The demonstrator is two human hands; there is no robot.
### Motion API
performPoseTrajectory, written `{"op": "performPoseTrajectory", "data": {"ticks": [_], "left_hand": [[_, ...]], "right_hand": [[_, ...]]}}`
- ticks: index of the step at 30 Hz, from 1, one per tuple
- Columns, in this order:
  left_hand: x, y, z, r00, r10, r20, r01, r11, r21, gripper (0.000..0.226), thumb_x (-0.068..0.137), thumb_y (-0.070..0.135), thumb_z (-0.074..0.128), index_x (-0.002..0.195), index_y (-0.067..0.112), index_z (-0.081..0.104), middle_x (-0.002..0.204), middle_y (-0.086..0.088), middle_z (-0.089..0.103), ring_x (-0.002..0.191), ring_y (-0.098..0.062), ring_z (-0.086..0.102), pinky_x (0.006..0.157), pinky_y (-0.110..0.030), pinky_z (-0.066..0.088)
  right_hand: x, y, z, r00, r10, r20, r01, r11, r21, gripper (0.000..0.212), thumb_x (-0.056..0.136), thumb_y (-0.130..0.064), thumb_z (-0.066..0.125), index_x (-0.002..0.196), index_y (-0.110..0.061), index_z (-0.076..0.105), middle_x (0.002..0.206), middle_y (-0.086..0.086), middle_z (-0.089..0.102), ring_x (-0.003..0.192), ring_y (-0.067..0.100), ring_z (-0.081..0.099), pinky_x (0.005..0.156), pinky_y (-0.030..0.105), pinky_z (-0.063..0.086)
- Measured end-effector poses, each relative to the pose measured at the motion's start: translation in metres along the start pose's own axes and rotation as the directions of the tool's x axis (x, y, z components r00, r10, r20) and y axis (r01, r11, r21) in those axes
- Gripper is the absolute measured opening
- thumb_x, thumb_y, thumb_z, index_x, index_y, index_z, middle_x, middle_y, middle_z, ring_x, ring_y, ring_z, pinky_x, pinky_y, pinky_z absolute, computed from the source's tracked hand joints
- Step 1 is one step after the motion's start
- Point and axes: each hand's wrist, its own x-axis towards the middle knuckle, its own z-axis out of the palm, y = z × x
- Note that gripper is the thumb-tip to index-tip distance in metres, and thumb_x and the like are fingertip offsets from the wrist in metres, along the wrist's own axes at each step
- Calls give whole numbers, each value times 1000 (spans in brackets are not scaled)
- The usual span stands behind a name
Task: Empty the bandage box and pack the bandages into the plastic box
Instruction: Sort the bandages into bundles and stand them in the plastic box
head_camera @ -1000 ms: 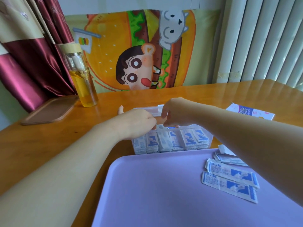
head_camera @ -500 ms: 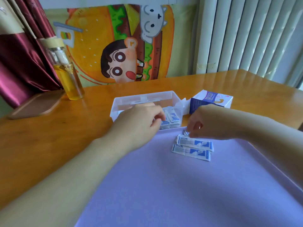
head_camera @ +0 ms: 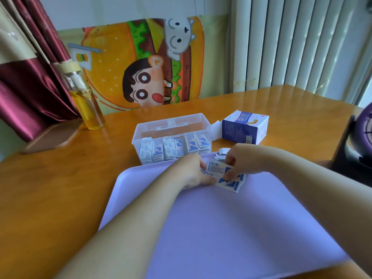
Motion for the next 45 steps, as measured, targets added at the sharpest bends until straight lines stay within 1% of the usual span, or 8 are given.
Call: {"op": "performPoseTrajectory", "data": {"ticks": [4, 10, 20, 26, 30, 34, 38, 45], "left_hand": [[-4, -7, -3, 999, 24, 47, -24, 1000, -14, 27, 79, 39, 72, 100, 23, 63, 88, 5, 56, 83, -14, 54, 71, -24, 41], [1, -4, -6, 991, 112, 78, -117, 991, 59, 66, 80, 37, 71, 138, 28, 40, 133, 2, 44, 118, -18, 49, 98, -31, 41], [8, 22, -13, 944, 177, 278, -258, 922, 289, 37, 86, 41, 63, 115, 19, 56, 105, 1, 59, 89, -17, 53, 75, -27, 41], [-10, -9, -33, 942, 120, 314, -239, 896, 374, 15, 87, 38, 59, 86, 25, 53, 82, 8, 58, 79, -16, 55, 67, -29, 43], [-29, -61, -59, 938, 32, 345, 29, 985, -168, 5, 92, 16, 57, 95, 13, 57, 87, -3, 73, 79, -15, 72, 73, -31, 55], [-30, -70, -52, 997, -21, 77, 73, 624, -778, 16, 95, 3, 48, 103, 10, 59, 77, 0, 67, 51, -6, 61, 55, -20, 52], [-33, -47, -37, 998, -54, 16, 18, 31, -999, 10, 92, 16, 54, 99, 18, 60, 70, 4, 68, 51, -6, 50, 56, -23, 53], [-38, -49, -25, 999, 34, 22, 22, -13, -1000, 26, 91, 29, 50, 89, 22, 75, 78, 5, 69, 63, -10, 66, 62, -24, 55]], "right_hand": [[2, 11, -2, 990, 6, -142, 37, 955, 294, 19, 83, -32, 68, 70, -19, 63, 68, -2, 60, 62, 11, 54, 58, 19, 45], [2, 23, -7, 1000, 11, -28, 16, 602, 799, 11, 86, -19, 65, 82, -10, 68, 94, 12, 69, 83, 19, 61, 88, 37, 53], [8, 11, -12, 992, -14, -125, 125, 206, 971, 10, 89, -8, 58, 86, -2, 65, 77, 9, 70, 68, 15, 68, 57, 24, 56], [14, -4, 1, 990, -14, -140, 125, 543, 830, 13, 80, -12, 72, 90, -6, 66, 86, 9, 67, 78, 19, 65, 76, 34, 57], [8, -19, 8, 998, 0, -60, 29, 874, 486, 14, 85, -29, 67, 82, -18, 59, 73, -8, 63, 62, 5, 60, 54, 15, 50], [3, -24, 4, 993, -32, -109, 74, 910, 408, 21, 94, -28, 53, 80, -17, 64, 76, -10, 71, 56, 0, 59, 47, 11, 40], [-5, -43, -3, 975, -6, -224, 168, 680, 714, 24, 94, -24, 53, 78, -16, 69, 76, 2, 62, 63, 11, 49, 61, 24, 41], [-1, -101, 42, 913, -5, -407, 359, 480, 800, 11, 87, -22, 63, 91, -21, 53, 64, -3, 61, 41, -2, 51, 46, 13, 39]]}}
